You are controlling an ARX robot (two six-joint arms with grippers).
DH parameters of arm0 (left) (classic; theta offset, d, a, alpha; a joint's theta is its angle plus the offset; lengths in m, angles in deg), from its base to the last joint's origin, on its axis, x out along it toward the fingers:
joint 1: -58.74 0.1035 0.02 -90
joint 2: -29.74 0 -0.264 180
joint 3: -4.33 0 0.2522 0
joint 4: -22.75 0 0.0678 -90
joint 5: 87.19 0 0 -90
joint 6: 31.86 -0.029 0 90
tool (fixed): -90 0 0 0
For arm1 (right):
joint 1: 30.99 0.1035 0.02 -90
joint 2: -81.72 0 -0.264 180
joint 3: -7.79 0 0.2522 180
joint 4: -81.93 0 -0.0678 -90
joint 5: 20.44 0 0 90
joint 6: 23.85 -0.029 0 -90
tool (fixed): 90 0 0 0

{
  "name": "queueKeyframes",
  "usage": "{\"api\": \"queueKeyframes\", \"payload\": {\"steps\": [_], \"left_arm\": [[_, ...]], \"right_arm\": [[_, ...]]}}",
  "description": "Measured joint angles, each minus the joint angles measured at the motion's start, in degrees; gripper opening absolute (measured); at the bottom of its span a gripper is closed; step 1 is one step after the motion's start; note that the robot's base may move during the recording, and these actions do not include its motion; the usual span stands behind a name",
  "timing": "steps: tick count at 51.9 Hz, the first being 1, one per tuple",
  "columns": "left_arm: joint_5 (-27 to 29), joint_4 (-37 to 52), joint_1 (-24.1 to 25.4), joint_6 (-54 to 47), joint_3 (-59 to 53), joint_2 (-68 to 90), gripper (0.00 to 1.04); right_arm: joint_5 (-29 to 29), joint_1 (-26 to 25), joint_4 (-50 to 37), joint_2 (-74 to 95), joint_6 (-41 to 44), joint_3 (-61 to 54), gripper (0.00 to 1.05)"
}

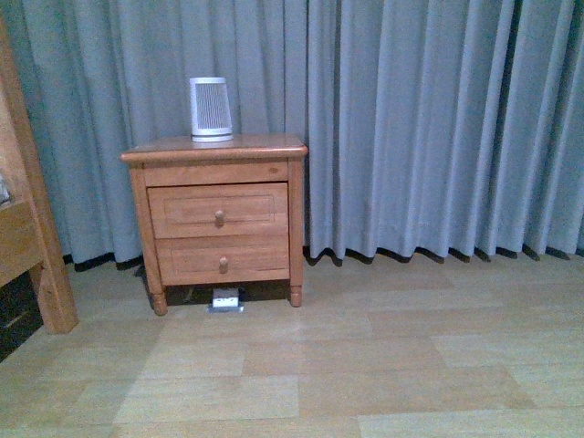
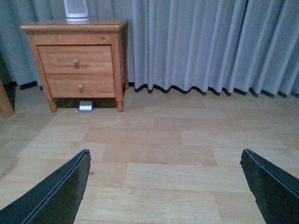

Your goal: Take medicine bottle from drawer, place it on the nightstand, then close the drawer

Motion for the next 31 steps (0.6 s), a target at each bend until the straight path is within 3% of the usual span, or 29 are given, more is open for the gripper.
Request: {"api": "queueKeyframes", "payload": {"steps": [31], "left_arm": [[0.0, 0.0, 0.0, 0.0, 0.0, 0.0, 0.98]], "right_arm": [[0.0, 0.0, 0.0, 0.0, 0.0, 0.0, 0.98]]}}
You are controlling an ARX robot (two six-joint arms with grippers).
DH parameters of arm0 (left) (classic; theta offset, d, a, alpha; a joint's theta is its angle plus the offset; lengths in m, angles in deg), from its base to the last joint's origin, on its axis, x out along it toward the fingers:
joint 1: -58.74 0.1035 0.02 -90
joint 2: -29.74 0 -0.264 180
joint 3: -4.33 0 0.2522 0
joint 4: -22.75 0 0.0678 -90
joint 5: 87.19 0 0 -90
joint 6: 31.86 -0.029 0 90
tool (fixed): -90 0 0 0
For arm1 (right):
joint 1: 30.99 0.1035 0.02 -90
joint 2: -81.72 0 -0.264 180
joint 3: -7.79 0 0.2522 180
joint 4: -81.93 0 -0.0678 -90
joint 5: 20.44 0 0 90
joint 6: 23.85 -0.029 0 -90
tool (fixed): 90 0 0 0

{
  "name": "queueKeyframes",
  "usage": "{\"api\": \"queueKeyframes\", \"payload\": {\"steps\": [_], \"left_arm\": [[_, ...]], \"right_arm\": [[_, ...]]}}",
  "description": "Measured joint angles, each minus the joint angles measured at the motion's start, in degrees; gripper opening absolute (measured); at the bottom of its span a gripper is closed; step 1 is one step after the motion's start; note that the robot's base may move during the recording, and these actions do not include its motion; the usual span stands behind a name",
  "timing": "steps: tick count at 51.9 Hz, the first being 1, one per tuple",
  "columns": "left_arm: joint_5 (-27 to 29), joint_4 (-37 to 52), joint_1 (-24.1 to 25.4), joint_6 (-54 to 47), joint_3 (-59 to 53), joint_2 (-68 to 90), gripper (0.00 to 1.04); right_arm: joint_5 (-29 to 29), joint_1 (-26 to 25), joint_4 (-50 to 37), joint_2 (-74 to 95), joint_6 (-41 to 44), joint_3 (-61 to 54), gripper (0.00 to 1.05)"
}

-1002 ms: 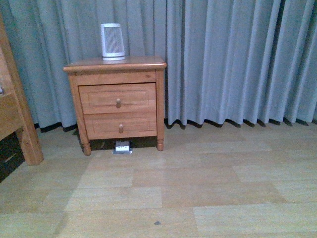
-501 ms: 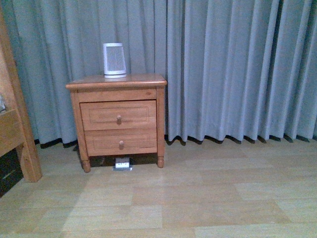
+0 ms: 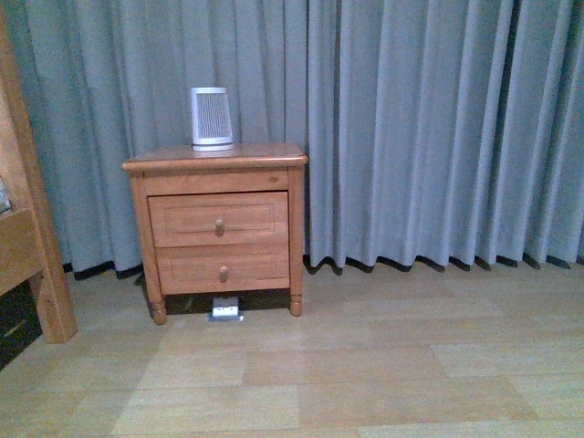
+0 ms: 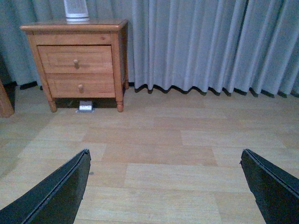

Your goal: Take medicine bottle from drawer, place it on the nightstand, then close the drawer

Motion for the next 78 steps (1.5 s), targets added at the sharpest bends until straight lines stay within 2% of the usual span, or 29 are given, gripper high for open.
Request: {"api": "queueKeyframes", "payload": {"steps": [78], "left_arm": [[0.0, 0.0, 0.0, 0.0, 0.0, 0.0, 0.98]], "right_arm": [[0.0, 0.0, 0.0, 0.0, 0.0, 0.0, 0.98]]}}
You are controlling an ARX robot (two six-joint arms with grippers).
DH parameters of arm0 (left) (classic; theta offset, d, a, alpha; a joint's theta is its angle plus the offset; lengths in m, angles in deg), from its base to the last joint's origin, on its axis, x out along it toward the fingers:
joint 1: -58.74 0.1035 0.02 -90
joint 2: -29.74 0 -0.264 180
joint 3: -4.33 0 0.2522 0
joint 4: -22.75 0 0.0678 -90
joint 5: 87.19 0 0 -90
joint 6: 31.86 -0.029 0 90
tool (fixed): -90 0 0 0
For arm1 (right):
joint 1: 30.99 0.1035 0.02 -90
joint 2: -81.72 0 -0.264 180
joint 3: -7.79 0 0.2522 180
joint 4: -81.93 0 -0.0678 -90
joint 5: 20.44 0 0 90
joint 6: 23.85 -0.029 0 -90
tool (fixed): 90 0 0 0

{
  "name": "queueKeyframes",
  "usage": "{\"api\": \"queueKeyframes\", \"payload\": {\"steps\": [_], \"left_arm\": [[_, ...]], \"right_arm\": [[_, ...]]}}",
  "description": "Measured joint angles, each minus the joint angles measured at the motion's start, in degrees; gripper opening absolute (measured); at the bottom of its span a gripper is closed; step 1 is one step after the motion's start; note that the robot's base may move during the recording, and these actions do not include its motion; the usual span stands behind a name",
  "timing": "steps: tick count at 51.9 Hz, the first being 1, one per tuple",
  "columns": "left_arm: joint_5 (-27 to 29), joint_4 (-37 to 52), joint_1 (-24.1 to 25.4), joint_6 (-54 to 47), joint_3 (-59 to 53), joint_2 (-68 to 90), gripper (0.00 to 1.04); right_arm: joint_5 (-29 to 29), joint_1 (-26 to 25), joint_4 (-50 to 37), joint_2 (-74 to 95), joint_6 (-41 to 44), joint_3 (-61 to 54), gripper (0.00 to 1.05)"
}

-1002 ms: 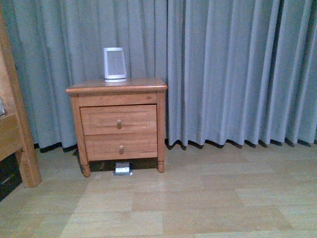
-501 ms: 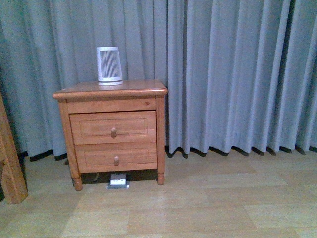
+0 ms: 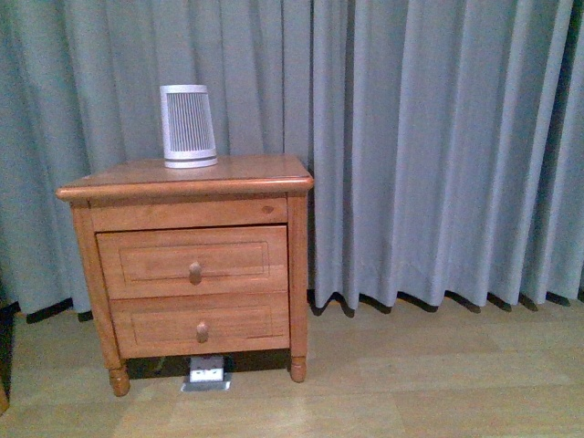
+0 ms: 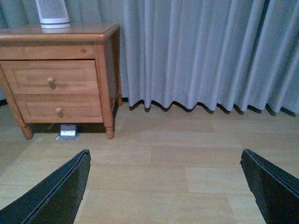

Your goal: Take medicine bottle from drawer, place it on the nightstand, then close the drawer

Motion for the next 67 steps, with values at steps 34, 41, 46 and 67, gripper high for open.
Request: {"api": "queueKeyframes", "payload": {"steps": [34, 41, 46, 67], "left_arm": [[0.3, -0.1, 0.0, 0.0, 0.0, 0.1, 0.98], [6.2, -7.9, -1.9, 6.1, 3.3, 8.9, 0.98], [6.1, 0.7, -2.1, 6.9, 3.4, 17.6, 0.98], [10.4, 50.2, -10.3, 3.8, 28.3, 85.1, 0.98]], "right_arm": [[0.0, 0.0, 0.0, 0.0, 0.0, 0.0, 0.98], [0.0, 0.0, 0.0, 0.0, 0.0, 0.0, 0.98], [0.0, 0.0, 0.0, 0.0, 0.0, 0.0, 0.98], [0.0, 0.0, 0.0, 0.0, 0.0, 0.0, 0.98]]}}
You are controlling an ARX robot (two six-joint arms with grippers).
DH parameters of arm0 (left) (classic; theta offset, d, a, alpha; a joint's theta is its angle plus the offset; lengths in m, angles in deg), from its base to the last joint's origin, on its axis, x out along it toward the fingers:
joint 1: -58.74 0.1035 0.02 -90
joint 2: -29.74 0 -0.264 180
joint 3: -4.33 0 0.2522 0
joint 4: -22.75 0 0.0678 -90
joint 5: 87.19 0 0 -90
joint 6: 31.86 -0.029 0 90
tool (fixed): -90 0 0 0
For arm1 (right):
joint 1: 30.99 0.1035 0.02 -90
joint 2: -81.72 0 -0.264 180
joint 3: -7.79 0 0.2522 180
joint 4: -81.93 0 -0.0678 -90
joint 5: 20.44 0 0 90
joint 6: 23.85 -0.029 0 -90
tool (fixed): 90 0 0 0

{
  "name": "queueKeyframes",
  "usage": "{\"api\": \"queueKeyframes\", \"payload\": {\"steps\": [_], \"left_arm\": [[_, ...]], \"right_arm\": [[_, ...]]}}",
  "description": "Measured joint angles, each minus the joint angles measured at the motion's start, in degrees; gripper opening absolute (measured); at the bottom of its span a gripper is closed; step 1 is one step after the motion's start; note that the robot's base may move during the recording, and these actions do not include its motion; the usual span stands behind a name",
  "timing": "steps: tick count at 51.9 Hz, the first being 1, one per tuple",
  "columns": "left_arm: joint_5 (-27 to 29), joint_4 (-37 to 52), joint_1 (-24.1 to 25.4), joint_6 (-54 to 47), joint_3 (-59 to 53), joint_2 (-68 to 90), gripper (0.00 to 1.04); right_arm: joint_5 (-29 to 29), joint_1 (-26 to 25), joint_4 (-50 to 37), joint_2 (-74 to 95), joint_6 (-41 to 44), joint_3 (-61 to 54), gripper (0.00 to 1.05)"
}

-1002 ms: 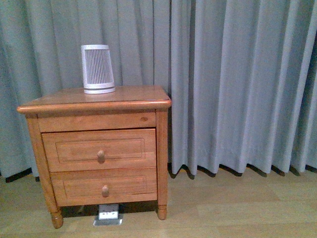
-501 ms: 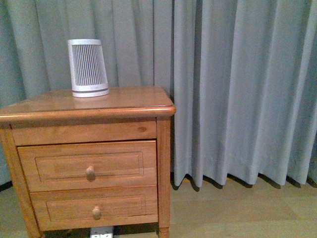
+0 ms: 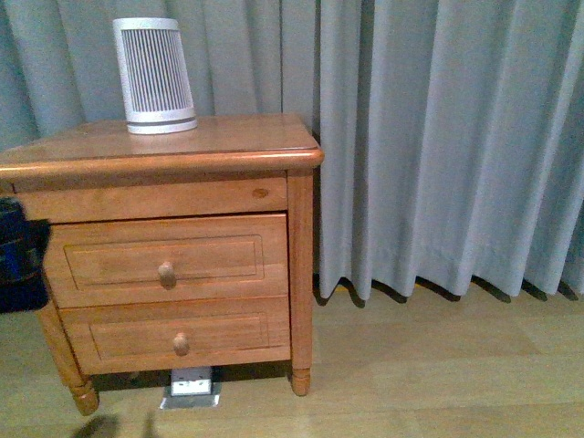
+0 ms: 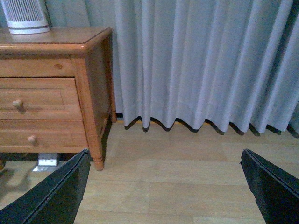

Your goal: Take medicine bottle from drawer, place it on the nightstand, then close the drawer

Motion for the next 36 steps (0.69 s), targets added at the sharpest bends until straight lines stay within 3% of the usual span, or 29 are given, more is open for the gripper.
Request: {"api": "queueKeyframes", "payload": {"steps": [13, 36], "left_arm": [[0.1, 1.5, -2.6, -0.8, 19.2, 23.5, 0.98], [2.0, 5.4, -1.3, -5.7, 39.3, 46.7, 0.98]], "right_arm": [[0.0, 0.0, 0.0, 0.0, 0.0, 0.0, 0.98], [0.0, 0.0, 0.0, 0.0, 0.0, 0.0, 0.98]]}}
